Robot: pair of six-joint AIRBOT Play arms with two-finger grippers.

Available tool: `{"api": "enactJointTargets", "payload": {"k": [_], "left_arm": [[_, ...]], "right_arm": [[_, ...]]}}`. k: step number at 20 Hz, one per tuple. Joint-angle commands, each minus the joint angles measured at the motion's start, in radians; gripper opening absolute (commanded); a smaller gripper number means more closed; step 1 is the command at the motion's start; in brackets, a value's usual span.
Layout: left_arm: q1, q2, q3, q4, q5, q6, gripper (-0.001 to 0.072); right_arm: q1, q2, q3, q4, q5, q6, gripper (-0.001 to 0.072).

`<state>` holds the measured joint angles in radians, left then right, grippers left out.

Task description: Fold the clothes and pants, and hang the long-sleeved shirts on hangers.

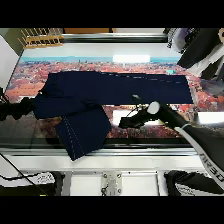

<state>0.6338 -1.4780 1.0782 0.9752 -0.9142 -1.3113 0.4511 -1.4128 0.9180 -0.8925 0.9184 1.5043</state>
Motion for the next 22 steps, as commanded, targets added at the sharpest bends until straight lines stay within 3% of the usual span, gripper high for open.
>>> {"api": "enactJointTargets", "payload": {"k": [1, 3, 5, 11, 12, 13, 14, 17, 20, 22], "left_arm": [[-0.001, 0.009, -0.002, -0.001, -0.015, -0.001, 0.0011], [-0.001, 0.009, -0.002, -0.002, -0.024, -0.001, 0.0011], [-0.001, 0.009, -0.002, -0.002, -0.027, -0.001, 0.001], [-0.001, 0.009, -0.002, -0.003, -0.048, -0.001, 0.0011], [-0.001, 0.009, -0.002, -0.003, -0.053, -0.001, 0.0011], [-0.001, 0.009, -0.002, -0.003, -0.055, -0.001, 0.0011], [-0.001, 0.01, -0.001, -0.003, -0.06, -0.001, 0.0011], [0.0, 0.055, -0.001, 0.001, -0.075, 0.015, 0.0011], [-0.004, 0.156, -0.002, 0.0, -0.114, 0.031, 0.0011], [-0.024, 0.228, -0.002, 0.001, -0.156, 0.056, 0.0011]], "right_arm": [[0.134, -0.141, 0.016, 0.192, -0.121, 0.006, 0.0588], [0.151, -0.165, 0.054, 0.187, -0.126, 0.008, 0.0626], [0.151, -0.165, 0.08, 0.189, -0.126, 0.014, 0.0576], [0.157, -0.194, 0.089, 0.202, -0.149, 0.014, 0.0574], [0.157, -0.194, 0.091, 0.201, -0.167, 0.014, 0.0449], [0.155, -0.193, 0.099, 0.2, -0.181, 0.005, 0.0193], [0.151, -0.192, 0.114, 0.195, -0.186, -0.019, 0.0004], [0.075, -0.14, 0.204, 0.006, -0.057, -0.025, 0.0005], [-0.07, -0.008, 0.35, -0.309, 0.262, -0.008, 0.0005], [-0.163, 0.096, 0.463, -0.439, 0.463, -0.007, 0.0005]]}}
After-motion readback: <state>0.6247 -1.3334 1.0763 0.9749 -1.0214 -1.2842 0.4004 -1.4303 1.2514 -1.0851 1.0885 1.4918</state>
